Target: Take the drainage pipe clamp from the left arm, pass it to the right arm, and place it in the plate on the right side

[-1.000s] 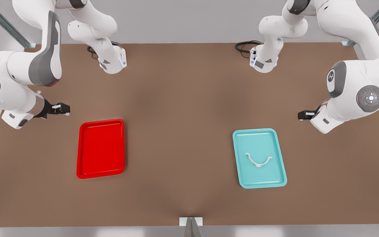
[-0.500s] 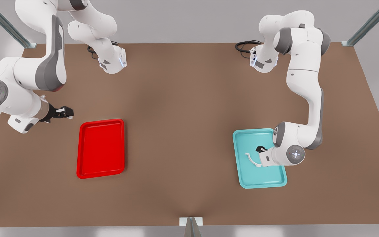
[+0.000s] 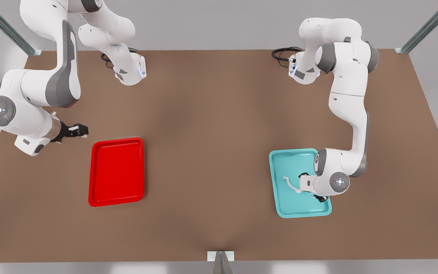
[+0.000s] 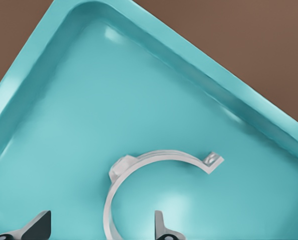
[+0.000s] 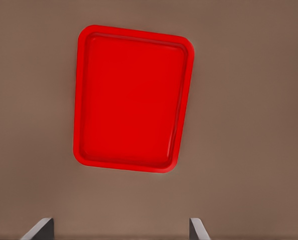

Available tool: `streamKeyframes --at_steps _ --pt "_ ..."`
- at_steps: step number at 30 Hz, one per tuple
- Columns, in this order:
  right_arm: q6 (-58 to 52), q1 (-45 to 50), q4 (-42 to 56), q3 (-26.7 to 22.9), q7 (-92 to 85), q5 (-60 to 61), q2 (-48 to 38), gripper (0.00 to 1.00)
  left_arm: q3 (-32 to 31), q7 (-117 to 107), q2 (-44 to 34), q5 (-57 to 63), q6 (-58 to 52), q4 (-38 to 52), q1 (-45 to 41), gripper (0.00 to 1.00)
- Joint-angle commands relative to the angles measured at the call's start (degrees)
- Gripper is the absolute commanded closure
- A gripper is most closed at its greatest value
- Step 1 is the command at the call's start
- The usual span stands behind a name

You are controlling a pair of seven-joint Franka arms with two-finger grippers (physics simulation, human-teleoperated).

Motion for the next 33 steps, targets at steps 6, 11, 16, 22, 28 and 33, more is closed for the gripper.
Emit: streamKeyframes --at_steps 6,11,16,22,28,33 --pt "0.1 0.1 -0.1 0.0 -0.5 0.0 -0.1 0.00 0.0 -7.0 0.6 0.2 2.7 -2.0 0.0 0.00" --pt "0.1 0.1 -0.2 0.0 -0.5 0.1 0.0 0.00 0.0 -8.5 0.3 0.4 3.1 -2.4 0.0 0.47" --pt "0.0 0.1 -0.3 0.0 -0.5 0.1 0.0 0.00 0.6 -8.5 -0.1 1.6 2.7 -2.4 0.1 0.47" --pt "0.0 0.1 -0.3 0.0 -0.5 0.1 0.0 0.00 1.4 -4.9 -0.1 2.0 1.4 -2.7 0.3 0.47" --pt "0.0 0.1 -0.5 0.0 -0.5 0.1 0.0 0.00 1.3 -5.3 -0.5 2.0 0.6 -2.6 0.3 0.53" --pt "0.0 0.1 -0.5 0.0 -0.5 0.1 0.0 0.00 1.2 -5.2 -0.4 2.3 0.9 -2.6 0.3 0.53"
